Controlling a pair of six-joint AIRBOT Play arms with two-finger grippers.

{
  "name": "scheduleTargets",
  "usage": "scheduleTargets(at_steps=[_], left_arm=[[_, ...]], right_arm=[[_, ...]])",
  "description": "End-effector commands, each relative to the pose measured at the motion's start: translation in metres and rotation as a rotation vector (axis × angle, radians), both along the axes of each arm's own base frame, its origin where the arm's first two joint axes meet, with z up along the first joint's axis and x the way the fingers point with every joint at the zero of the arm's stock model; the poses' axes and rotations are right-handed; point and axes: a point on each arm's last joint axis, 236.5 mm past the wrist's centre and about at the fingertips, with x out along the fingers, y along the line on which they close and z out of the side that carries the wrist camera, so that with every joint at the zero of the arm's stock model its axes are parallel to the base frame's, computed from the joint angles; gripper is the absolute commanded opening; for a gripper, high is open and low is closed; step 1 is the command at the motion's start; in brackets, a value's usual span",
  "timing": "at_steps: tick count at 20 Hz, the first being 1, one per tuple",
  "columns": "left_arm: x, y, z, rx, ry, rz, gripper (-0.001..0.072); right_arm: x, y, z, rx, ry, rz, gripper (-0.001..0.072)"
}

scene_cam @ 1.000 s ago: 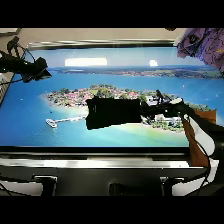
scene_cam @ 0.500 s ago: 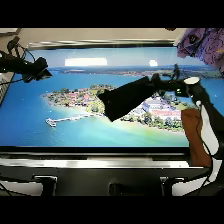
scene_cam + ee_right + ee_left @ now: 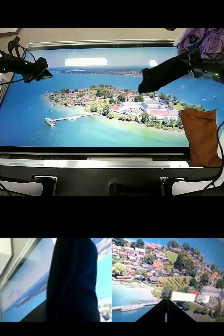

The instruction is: Fold the clothes and pants, and hang the long-sleeved shirts on hangers.

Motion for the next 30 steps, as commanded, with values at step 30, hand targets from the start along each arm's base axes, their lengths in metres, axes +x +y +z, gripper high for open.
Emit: scheduleTargets(at_steps=[30], left_arm=[[-0.012,-0.003,-0.005,0.000,0.048,-0.026,0.0021]], right_arm=[[-0.206,-0.169,0.026,-0.415,0.591,-0.695,0.0026]])
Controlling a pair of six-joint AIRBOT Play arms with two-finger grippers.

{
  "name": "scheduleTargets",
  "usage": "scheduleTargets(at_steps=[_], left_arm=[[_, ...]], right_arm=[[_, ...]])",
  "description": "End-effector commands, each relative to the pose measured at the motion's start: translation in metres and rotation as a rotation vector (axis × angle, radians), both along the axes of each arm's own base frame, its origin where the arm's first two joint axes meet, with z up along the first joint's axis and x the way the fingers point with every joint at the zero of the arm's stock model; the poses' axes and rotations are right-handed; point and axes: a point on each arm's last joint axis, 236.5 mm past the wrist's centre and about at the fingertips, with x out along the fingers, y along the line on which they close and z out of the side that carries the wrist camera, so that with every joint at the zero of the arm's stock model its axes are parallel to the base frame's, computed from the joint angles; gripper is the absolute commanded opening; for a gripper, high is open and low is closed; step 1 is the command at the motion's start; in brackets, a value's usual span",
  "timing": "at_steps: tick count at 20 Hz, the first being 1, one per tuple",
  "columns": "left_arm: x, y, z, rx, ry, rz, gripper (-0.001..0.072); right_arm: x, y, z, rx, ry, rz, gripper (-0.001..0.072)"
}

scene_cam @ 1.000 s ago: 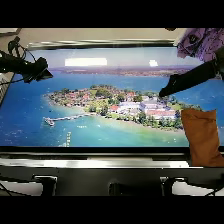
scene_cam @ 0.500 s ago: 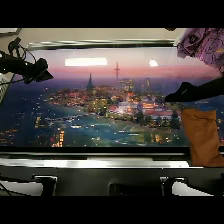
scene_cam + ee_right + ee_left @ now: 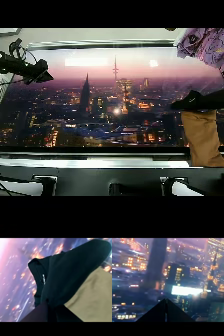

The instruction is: Fold the clothes and pants, and hang the long-sleeved shirts on hangers.

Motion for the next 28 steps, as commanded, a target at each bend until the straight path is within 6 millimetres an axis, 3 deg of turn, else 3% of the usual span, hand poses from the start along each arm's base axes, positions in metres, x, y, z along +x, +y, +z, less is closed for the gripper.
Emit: scheduleTargets(at_steps=[1,10,13,19,24,28], left_arm=[[-0.001,0.000,-0.001,0.000,0.004,-0.002,0.0021],[-0.005,-0.005,0.000,-0.007,0.007,-0.044,0.0021],[-0.007,-0.006,-0.001,0.000,0.006,-0.063,0.0020],[-0.007,-0.006,-0.001,0.000,0.006,-0.062,0.0021],[-0.007,-0.006,-0.001,0.000,0.006,-0.062,0.0021],[-0.007,-0.006,-0.001,0.000,0.006,-0.062,0.0021]], right_arm=[[-0.023,-0.009,0.005,-0.035,0.055,-0.057,0.0026],[-0.079,-0.016,0.002,-0.061,0.242,-0.150,0.0025],[-0.103,-0.019,-0.008,-0.077,0.343,-0.169,0.0027],[-0.170,-0.007,-0.071,-0.102,0.476,-0.206,0.0027],[-0.205,0.009,-0.126,-0.069,0.581,-0.183,0.0027],[-0.225,0.016,-0.154,-0.051,0.663,-0.177,0.0027]])
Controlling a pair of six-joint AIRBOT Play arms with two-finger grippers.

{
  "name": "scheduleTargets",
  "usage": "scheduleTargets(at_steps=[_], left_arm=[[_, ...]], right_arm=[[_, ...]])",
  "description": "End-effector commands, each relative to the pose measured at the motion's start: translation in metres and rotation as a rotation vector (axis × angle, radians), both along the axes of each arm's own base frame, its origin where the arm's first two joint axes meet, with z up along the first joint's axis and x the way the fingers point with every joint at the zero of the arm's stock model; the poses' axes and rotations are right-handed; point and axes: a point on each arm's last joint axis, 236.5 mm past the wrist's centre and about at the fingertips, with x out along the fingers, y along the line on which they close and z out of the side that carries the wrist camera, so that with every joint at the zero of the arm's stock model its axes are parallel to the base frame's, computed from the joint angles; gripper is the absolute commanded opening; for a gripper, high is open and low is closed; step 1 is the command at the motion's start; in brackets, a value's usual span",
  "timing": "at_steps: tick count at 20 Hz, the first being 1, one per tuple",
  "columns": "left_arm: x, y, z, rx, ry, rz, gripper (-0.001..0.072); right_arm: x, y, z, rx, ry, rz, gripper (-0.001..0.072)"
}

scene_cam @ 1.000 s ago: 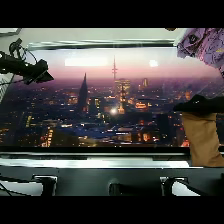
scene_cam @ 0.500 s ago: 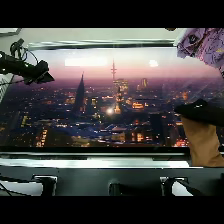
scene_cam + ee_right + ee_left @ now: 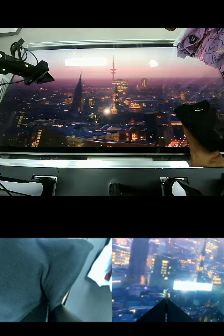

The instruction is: Fold the clothes and pants, and hang the long-sleeved shirts on hangers.

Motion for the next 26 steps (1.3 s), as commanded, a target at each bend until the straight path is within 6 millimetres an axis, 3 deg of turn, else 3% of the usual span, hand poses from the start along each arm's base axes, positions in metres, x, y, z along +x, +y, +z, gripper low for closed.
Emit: scheduleTargets(at_steps=[1,8,17,18,20,21,23,24,25,26], left_arm=[[0.000,0.000,0.000,0.000,-0.001,0.000,0.0021],[0.000,0.000,0.000,0.000,0.000,0.000,0.0021],[0.000,0.000,0.000,0.000,-0.001,0.000,0.0021],[0.000,0.000,0.000,0.000,0.000,0.000,0.0021],[0.000,0.000,0.000,0.000,-0.001,0.000,0.0021],[0.000,0.000,0.000,0.000,-0.001,0.000,0.0021],[0.000,0.000,0.000,0.000,-0.001,0.001,0.0021],[0.000,0.000,0.000,0.000,-0.001,0.001,0.0021],[0.000,0.001,0.001,0.001,-0.002,0.002,0.0021],[0.000,0.002,0.002,0.003,-0.007,0.003,0.0020]], right_arm=[[-0.020,0.006,-0.024,0.016,0.069,-0.010,0.0027],[-0.044,0.008,-0.042,0.018,0.161,-0.008,0.0028],[-0.059,0.012,-0.039,0.030,0.225,-0.028,0.0032],[-0.063,0.012,-0.037,0.029,0.243,-0.033,0.0084],[-0.064,0.007,-0.033,0.009,0.261,-0.015,0.0400],[-0.061,0.004,-0.032,0.005,0.257,0.009,0.0439],[-0.031,-0.002,-0.028,-0.005,0.147,0.065,0.0389],[0.002,0.000,-0.024,0.010,0.036,0.134,0.0309],[0.040,0.006,-0.015,0.023,-0.085,0.232,0.0290],[0.091,0.020,0.002,0.026,-0.241,0.365,0.0238]])
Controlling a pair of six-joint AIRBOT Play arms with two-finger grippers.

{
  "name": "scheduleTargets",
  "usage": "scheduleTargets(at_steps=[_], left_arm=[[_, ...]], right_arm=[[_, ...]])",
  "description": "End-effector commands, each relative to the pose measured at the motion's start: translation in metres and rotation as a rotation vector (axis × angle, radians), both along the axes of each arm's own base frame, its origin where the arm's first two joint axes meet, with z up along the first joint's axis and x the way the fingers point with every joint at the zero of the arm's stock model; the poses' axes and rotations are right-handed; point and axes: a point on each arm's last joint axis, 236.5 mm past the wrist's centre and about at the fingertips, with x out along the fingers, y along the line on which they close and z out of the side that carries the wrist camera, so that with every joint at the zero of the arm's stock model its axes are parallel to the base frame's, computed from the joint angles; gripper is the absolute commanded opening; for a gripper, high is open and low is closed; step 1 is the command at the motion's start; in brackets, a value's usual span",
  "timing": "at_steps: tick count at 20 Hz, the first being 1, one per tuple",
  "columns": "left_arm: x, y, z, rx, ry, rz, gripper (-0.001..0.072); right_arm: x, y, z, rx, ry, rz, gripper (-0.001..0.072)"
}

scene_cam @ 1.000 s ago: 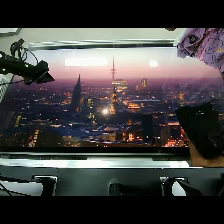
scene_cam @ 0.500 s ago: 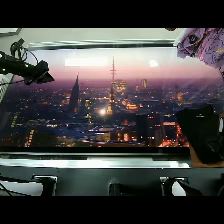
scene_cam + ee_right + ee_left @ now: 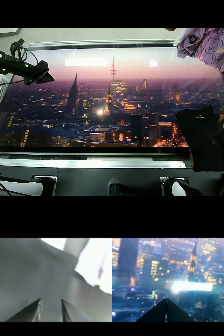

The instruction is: Fold the clothes and pants, and hang the long-sleeved shirts on hangers.

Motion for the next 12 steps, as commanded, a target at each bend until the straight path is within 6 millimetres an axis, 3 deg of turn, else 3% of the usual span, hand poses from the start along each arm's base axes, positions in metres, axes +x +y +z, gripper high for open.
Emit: scheduleTargets(at_steps=[1,3,4,5,7,9,12], left_arm=[[-0.001,0.003,0.005,0.010,-0.019,-0.006,0.0020],[-0.002,0.007,0.018,0.069,-0.098,-0.088,0.0020],[-0.003,0.013,0.025,0.110,-0.129,-0.101,0.0019],[-0.005,0.018,0.034,0.146,-0.161,-0.106,0.0019],[-0.008,0.024,0.051,0.214,-0.229,-0.139,0.0019],[-0.015,0.031,0.063,0.273,-0.285,-0.132,0.0018],[-0.036,0.042,0.063,0.356,-0.317,-0.127,0.0018]], right_arm=[[0.138,0.038,0.046,0.045,-0.428,0.377,0.0196],[0.209,0.101,0.089,0.045,-0.611,0.664,0.0098],[0.226,0.134,0.099,0.059,-0.638,0.770,0.0029],[0.237,0.171,0.102,0.089,-0.650,0.854,0.0029],[0.241,0.243,0.092,0.185,-0.645,0.990,0.0029],[0.231,0.302,0.078,0.256,-0.604,1.114,0.0030],[0.214,0.361,0.072,0.306,-0.581,1.251,0.0030]])
